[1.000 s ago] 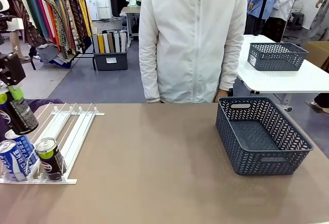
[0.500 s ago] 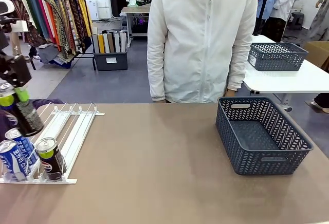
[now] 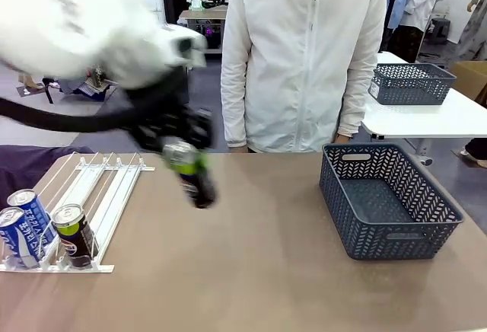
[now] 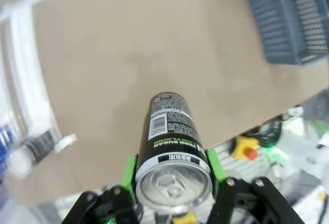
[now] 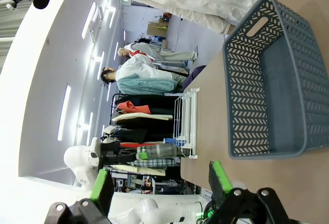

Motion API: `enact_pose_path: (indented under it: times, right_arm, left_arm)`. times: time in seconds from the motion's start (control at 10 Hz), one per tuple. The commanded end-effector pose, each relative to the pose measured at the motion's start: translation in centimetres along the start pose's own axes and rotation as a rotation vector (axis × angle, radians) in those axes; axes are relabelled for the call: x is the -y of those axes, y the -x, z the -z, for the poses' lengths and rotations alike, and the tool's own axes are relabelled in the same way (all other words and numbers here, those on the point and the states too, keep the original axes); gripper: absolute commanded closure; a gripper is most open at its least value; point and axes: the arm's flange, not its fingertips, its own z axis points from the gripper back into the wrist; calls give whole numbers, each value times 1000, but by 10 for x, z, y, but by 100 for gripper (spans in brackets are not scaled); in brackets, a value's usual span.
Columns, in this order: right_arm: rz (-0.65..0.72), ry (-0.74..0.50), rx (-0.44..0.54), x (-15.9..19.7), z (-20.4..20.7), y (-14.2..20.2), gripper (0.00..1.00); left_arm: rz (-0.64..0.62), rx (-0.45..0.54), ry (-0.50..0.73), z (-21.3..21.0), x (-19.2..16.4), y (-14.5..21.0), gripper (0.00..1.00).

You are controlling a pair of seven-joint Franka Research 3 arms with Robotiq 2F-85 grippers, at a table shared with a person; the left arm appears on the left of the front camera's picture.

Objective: Retrieve and store the cans from the dispenser.
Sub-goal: Pick up one can from the Automatic Can Dispenser and place it in the middle of the table.

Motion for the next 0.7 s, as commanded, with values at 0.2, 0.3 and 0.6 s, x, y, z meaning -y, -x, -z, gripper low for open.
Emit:
enact_pose_path:
  times: [0.2,0.3,0.6]
  right_arm:
    - [-3,0,-6,-2,-2,1,0]
    - [-3,0,-6,-2,-2,1,0]
    - [-3,0,-6,-2,-2,1,0]
  left_arm:
    - [73,-77,-39,114,63,-79,100]
    - [56,-107,-81,140,67,-83,100]
    - [19,-132,-150,152,66,-89,100]
